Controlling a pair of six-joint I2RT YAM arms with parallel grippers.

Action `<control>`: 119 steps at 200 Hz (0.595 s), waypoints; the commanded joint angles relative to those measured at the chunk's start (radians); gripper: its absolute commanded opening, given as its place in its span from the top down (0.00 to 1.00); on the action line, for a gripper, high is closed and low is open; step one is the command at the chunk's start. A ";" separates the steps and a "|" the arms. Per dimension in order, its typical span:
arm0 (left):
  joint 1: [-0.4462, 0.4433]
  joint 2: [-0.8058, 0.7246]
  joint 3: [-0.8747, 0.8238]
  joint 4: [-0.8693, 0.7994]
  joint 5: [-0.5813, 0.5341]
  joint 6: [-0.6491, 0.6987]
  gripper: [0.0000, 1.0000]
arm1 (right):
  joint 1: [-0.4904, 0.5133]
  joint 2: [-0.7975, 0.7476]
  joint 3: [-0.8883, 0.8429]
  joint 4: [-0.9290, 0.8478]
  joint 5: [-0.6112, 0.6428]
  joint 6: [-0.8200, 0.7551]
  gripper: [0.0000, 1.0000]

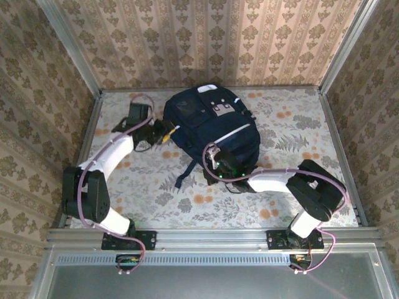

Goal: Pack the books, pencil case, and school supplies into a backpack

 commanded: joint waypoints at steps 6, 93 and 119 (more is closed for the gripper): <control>-0.072 -0.010 -0.147 0.231 0.091 -0.168 0.59 | -0.005 0.057 0.101 0.064 -0.061 0.070 1.00; -0.112 0.106 -0.232 0.487 0.102 -0.160 0.66 | -0.003 0.060 0.086 0.106 -0.096 0.100 1.00; -0.116 0.125 -0.233 0.491 0.104 -0.161 0.70 | -0.003 0.058 0.074 0.115 -0.092 0.108 1.00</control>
